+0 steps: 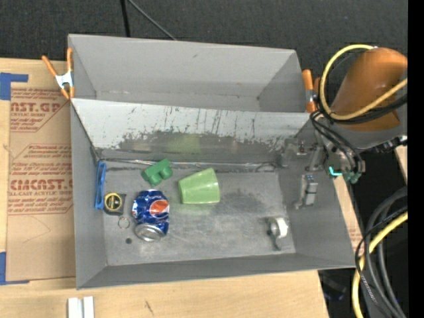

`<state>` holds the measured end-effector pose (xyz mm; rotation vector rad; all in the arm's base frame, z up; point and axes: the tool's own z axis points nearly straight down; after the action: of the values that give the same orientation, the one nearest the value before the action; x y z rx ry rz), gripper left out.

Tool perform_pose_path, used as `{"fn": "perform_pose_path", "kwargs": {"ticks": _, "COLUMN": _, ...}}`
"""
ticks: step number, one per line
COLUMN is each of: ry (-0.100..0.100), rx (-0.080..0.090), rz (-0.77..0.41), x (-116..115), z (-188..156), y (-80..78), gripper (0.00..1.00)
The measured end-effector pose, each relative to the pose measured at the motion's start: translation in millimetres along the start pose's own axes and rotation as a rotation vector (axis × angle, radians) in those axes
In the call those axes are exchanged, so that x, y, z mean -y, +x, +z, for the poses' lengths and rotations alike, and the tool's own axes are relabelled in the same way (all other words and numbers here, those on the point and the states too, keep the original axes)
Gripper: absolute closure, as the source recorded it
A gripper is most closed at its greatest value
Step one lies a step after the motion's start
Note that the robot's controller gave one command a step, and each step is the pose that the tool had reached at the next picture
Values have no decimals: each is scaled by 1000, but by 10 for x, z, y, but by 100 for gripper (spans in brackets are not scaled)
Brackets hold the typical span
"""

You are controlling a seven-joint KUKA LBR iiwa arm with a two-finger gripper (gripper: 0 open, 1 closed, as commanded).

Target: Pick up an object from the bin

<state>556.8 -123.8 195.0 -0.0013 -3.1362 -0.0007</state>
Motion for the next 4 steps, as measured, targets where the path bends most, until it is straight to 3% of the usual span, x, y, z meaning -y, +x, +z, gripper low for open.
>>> {"fn": "perform_pose_path", "kwargs": {"ticks": 1, "ry": 0, "rx": -2, "rz": -89, "x": 221, "z": 1292, "y": 406, "gripper": 0}}
{"fn": "perform_pose_path", "kwargs": {"ticks": 2, "ry": -2, "rx": 3, "rz": 219, "x": -107, "z": 1264, "y": 652, "gripper": 0}}
{"fn": "perform_pose_path", "kwargs": {"ticks": 3, "ry": -4, "rx": 4, "rz": 163, "x": -863, "z": 1261, "y": 591, "gripper": 0}}
{"fn": "perform_pose_path", "kwargs": {"ticks": 4, "ry": 0, "rx": 4, "rz": 171, "x": -810, "z": 1261, "y": 596, "gripper": 100}}
